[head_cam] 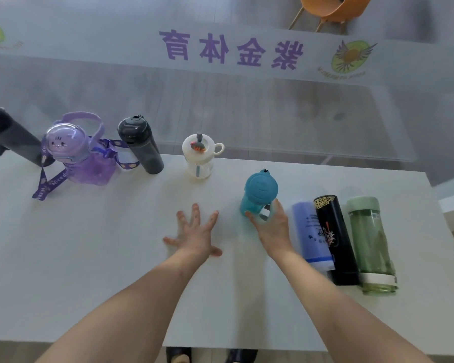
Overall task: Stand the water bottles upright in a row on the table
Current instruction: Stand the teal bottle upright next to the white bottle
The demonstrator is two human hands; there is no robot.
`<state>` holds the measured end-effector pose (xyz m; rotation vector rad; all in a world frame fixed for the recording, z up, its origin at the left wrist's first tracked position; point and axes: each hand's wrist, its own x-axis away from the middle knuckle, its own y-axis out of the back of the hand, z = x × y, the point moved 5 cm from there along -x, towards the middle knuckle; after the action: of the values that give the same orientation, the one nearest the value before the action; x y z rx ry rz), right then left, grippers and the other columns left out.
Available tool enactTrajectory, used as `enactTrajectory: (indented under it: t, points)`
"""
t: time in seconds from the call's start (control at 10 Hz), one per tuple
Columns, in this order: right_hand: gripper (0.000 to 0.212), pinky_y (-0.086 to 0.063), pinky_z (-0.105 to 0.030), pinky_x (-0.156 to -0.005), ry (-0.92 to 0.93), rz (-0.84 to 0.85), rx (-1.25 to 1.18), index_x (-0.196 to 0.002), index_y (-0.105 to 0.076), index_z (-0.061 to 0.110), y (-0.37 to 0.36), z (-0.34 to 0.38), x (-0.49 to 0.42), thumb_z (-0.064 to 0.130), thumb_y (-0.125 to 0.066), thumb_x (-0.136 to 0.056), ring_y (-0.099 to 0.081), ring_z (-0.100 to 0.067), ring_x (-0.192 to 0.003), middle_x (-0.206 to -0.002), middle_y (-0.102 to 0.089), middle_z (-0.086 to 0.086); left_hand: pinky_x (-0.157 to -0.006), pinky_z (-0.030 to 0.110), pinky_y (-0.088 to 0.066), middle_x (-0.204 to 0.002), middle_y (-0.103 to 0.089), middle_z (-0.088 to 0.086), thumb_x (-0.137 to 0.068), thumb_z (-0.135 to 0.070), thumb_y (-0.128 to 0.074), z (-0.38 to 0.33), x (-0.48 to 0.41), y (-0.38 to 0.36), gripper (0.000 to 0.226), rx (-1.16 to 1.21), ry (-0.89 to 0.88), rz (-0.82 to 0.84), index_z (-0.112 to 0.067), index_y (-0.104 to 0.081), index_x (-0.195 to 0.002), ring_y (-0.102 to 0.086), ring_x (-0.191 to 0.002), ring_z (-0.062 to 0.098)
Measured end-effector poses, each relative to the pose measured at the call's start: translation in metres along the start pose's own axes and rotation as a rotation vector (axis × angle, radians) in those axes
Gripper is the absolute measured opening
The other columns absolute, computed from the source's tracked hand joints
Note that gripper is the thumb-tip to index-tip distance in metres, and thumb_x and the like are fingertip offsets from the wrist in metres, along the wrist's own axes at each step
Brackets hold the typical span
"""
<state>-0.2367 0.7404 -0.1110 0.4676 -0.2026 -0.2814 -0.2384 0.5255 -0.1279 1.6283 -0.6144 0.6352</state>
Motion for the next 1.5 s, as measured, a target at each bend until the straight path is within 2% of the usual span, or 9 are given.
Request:
enactTrajectory:
  t: [0.1,0.3,0.5,0.9,1.2,1.5]
  points:
    - [0.042,-0.057,-0.043,-0.093,0.025,0.026,-0.004,-0.118,-0.057,0.023,-0.003,0.006,-0.019,0.025,-0.082,-0.083,-0.062,-0.012,-0.109,-0.116,-0.065,0.006,-0.099,0.086,-0.023,-0.163,0.037,-0.008,-0.079,-0.055,-0.081,-0.001,0.0,0.001,0.118,0.006,0.011,0.009,-0.064,0.013,-0.15,0.03,-0.15,0.039]
    - [0.039,-0.056,-0.033,-0.094,0.071,0.077,-0.031,-0.121,-0.059,0.017,-0.005,0.025,-0.054,0.015,-0.078,-0.087,-0.061,-0.016,-0.109,-0.117,-0.065,0.003,-0.1,0.086,-0.023,-0.163,0.037,-0.009,-0.078,-0.056,-0.082,0.0,0.0,0.0,0.12,0.005,0.018,0.006,-0.065,0.015,-0.149,0.03,-0.15,0.038]
    - [0.044,-0.055,-0.038,-0.096,0.089,0.1,-0.002,-0.126,-0.058,0.017,-0.009,0.031,-0.08,0.015,-0.079,-0.087,-0.061,-0.02,-0.111,-0.119,-0.064,0.003,-0.1,0.085,-0.022,-0.162,0.038,-0.009,-0.078,-0.057,-0.081,0.0,-0.001,0.0,0.12,0.005,0.02,0.011,-0.066,0.015,-0.148,0.031,-0.15,0.037]
    - [0.046,-0.051,-0.038,-0.1,0.109,0.12,0.034,-0.128,-0.056,0.018,-0.015,0.037,-0.107,0.017,-0.078,-0.088,-0.06,-0.021,-0.114,-0.125,-0.064,0.0,-0.101,0.086,-0.02,-0.162,0.038,-0.01,-0.079,-0.054,-0.081,0.0,-0.001,-0.002,0.119,0.016,0.023,0.014,-0.065,0.015,-0.149,0.033,-0.149,0.037]
    - [0.044,-0.053,-0.044,-0.103,0.126,0.168,0.075,-0.128,-0.055,0.016,-0.012,0.035,-0.113,0.017,-0.078,-0.089,-0.059,-0.022,-0.114,-0.125,-0.062,-0.002,-0.101,0.087,-0.019,-0.162,0.038,-0.01,-0.079,-0.055,-0.081,0.001,-0.003,-0.003,0.118,0.031,0.023,0.017,-0.066,0.014,-0.148,0.034,-0.148,0.037]
    - [0.045,-0.051,-0.042,-0.104,0.121,0.157,0.086,-0.129,-0.054,0.015,-0.012,0.037,-0.11,0.016,-0.077,-0.09,-0.057,-0.021,-0.116,-0.127,-0.061,-0.003,-0.101,0.087,-0.019,-0.162,0.038,-0.01,-0.078,-0.055,-0.081,0.001,-0.004,-0.003,0.119,0.027,0.03,0.016,-0.067,0.015,-0.148,0.034,-0.149,0.036]
